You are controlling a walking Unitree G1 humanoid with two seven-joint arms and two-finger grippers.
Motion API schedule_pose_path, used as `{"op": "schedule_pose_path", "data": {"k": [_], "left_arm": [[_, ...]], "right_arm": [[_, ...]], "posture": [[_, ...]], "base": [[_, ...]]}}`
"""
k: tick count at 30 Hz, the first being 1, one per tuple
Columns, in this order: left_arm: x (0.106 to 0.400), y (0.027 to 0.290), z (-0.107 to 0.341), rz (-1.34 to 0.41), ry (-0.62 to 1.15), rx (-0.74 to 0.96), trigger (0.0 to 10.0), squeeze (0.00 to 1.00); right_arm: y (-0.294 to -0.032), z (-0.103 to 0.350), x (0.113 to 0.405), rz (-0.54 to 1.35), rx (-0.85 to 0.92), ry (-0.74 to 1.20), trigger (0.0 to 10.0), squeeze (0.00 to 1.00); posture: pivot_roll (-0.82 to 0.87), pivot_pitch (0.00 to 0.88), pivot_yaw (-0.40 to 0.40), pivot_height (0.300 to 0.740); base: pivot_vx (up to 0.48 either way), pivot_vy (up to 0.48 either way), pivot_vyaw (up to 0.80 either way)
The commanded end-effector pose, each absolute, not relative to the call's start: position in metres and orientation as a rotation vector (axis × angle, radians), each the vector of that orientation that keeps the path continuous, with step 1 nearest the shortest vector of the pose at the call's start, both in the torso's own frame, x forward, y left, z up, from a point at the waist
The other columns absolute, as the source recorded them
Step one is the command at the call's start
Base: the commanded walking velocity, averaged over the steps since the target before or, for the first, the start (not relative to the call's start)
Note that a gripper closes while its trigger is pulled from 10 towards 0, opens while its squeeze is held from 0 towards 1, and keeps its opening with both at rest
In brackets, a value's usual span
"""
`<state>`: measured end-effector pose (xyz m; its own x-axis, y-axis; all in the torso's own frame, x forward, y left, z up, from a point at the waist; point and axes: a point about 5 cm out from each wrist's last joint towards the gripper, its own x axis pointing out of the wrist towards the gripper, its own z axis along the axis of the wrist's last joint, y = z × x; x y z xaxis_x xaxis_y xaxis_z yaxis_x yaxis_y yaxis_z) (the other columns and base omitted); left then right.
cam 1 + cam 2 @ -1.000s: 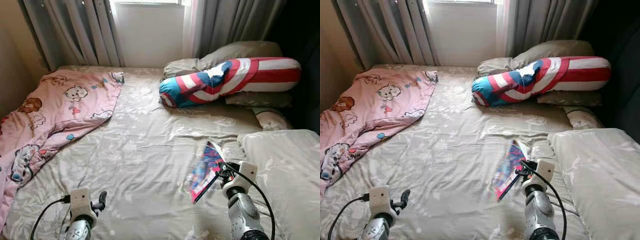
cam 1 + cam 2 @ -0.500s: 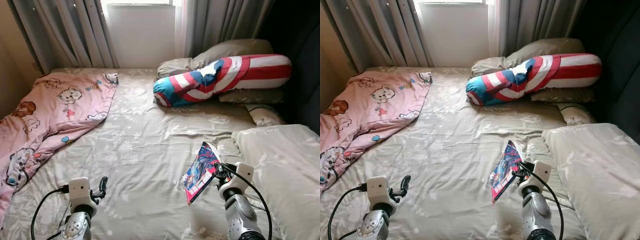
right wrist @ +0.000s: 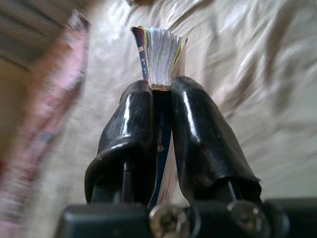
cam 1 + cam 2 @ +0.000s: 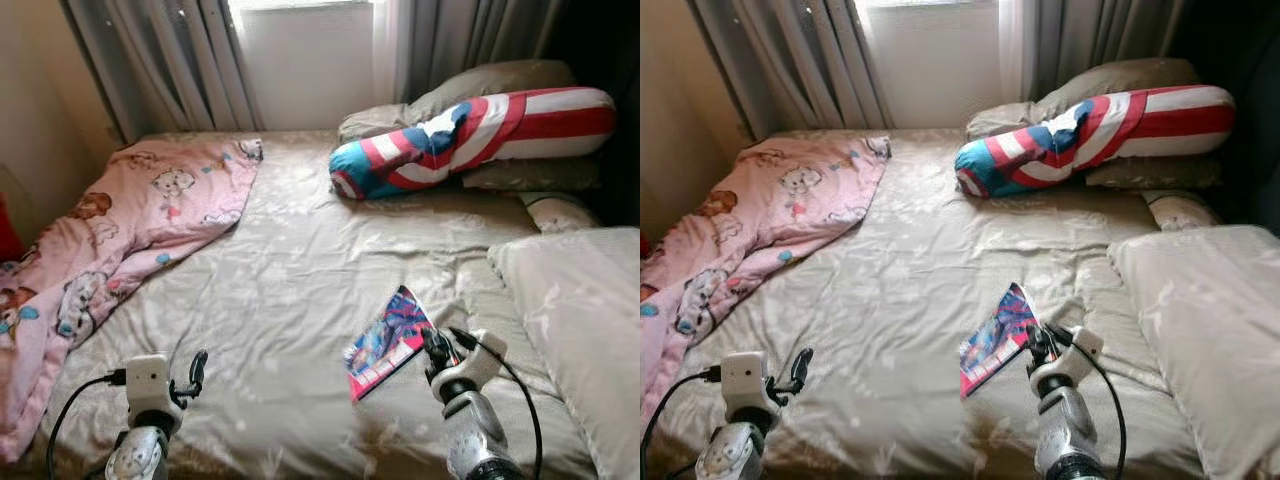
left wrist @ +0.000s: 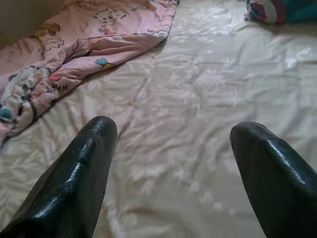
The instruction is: Clean up the room
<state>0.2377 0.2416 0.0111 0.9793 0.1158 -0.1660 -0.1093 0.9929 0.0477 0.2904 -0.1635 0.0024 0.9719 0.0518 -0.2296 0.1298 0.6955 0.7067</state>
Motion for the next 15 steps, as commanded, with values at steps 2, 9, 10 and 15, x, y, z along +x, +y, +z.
{"op": "schedule_pose_path", "data": {"k": [2,9,10,15], "left_arm": [[0.235,0.252,0.019,0.100,0.163,0.084,10.0,0.00],[0.219,0.265,0.026,0.095,0.173,0.127,10.0,0.00],[0.218,0.266,0.027,0.096,0.174,0.129,10.0,0.00],[0.203,0.268,0.037,0.067,0.195,0.169,10.0,0.00]], "right_arm": [[-0.165,0.016,0.305,-0.034,0.944,0.172,10.0,0.00],[-0.178,0.017,0.310,-0.139,0.984,0.192,10.0,0.00],[-0.179,0.017,0.310,-0.151,0.985,0.197,10.0,0.00],[-0.188,0.015,0.309,-0.192,0.968,0.224,10.0,0.00]], "posture": [[0.08,0.059,0.107,0.661],[0.13,0.100,0.144,0.661],[0.13,0.102,0.147,0.661],[0.19,0.178,0.182,0.661]], "base": [[0.000,0.000,0.00],[0.000,0.000,0.00],[0.000,0.000,0.00],[0.000,0.000,0.00]]}}
